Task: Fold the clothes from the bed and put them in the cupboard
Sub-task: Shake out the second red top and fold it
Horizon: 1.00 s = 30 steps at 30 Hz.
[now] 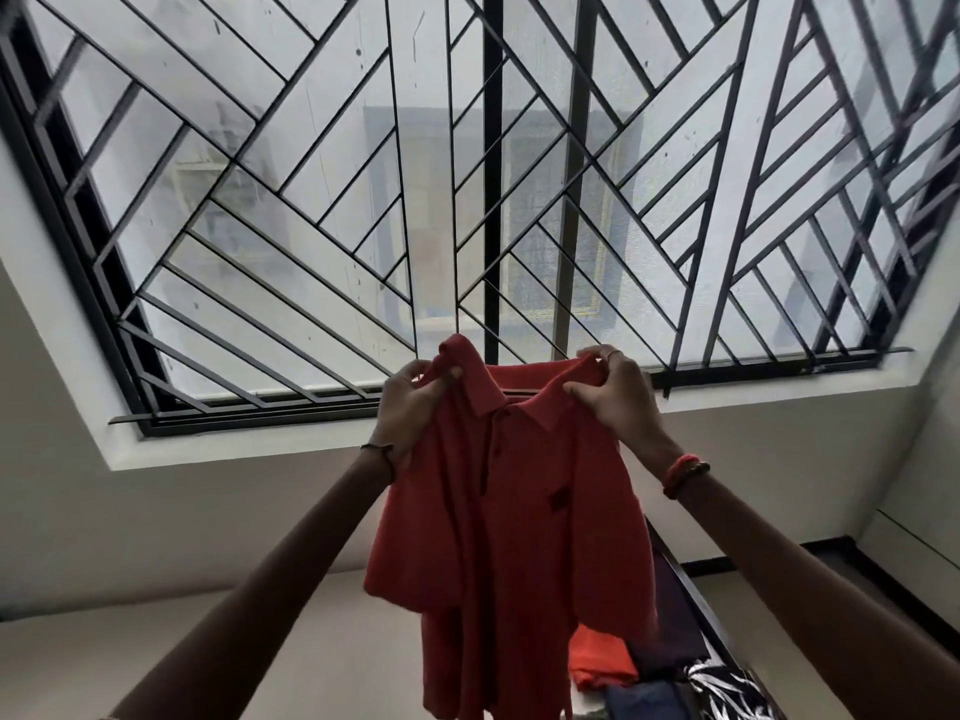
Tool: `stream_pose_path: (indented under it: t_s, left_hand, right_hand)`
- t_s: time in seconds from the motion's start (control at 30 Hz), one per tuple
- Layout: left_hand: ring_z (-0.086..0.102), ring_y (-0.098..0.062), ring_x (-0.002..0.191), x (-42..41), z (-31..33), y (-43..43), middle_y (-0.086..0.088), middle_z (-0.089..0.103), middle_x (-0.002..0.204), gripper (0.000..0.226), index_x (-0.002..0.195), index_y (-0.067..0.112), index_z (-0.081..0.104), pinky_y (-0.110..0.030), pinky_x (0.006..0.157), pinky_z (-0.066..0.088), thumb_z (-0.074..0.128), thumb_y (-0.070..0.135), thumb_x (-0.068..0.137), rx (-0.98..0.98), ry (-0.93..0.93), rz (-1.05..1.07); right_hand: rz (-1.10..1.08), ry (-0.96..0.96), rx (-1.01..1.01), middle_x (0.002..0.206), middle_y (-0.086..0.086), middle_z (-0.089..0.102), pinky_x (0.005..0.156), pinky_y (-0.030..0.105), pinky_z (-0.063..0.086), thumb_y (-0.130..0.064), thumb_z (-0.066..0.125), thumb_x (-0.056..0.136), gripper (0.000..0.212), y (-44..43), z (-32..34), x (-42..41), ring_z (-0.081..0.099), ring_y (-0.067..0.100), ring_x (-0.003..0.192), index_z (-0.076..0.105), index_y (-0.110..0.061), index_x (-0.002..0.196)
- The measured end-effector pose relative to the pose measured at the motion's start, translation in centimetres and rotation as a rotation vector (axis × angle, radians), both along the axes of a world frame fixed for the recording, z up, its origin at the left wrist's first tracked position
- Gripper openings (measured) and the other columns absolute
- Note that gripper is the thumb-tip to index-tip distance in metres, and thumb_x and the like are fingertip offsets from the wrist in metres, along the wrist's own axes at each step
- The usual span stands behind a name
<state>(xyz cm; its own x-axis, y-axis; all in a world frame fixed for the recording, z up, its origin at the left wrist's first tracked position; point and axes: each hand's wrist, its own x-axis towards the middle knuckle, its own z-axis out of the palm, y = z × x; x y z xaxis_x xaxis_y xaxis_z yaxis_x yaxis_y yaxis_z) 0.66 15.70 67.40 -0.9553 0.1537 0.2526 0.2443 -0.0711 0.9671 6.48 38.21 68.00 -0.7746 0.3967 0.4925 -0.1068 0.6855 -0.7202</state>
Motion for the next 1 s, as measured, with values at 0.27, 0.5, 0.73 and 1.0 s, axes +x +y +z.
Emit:
stream_pose_path:
  t_s: [0.27,0.5,0.73,1.0]
  left_hand:
    - [0.059,-0.008,0.063,3.4,-3.4,3.3,-0.002,0.064,0.075,0.015,0.085,0.018,0.05,-0.029,0.064,0.046,0.064,0.013,0.088,0.114,0.105,0.149]
    - [0.041,-0.011,0.048,6.0,-5.3,4.8,-0.007,0.055,0.06,0.024,0.09,0.023,0.041,-0.024,0.044,0.032,0.056,0.005,0.09,-0.006,0.301,0.062]
    - [0.043,-0.008,0.052,6.0,-6.1,4.3,-0.016,0.055,0.065,0.016,0.099,0.029,0.046,-0.025,0.046,0.037,0.045,0.017,0.087,-0.058,0.483,0.011]
    - [0.047,0.011,0.055,5.8,-7.1,5.1,0.016,0.05,0.064,0.024,0.093,0.027,0.044,-0.005,0.053,0.032,0.049,0.004,0.089,-0.142,0.591,-0.029]
  right_hand:
    - [0.047,-0.083,0.011,0.11,0.011,0.067,0.071,0.004,0.03,-0.012,0.073,0.079,0.044,-4.3,1.0,0.8,0.057,0.014,0.095,0.06,-0.01,0.12]
    - [0.156,-0.137,-0.068,0.1,0.005,0.069,0.081,0.021,0.047,-0.013,0.075,0.076,0.036,-6.4,1.5,1.5,0.064,0.016,0.093,0.063,-0.014,0.11]
    - [0.449,-0.216,-0.41,0.089,0.009,0.071,0.076,0.035,0.056,-0.028,0.064,0.089,0.035,-5.7,1.7,1.9,0.068,0.021,0.078,0.064,0.003,0.103]
    - [0.33,-0.236,-0.105,0.083,0.007,0.073,0.077,0.03,0.054,-0.011,0.071,0.082,0.008,-5.3,1.1,1.2,0.067,0.015,0.076,0.071,-0.01,0.089]
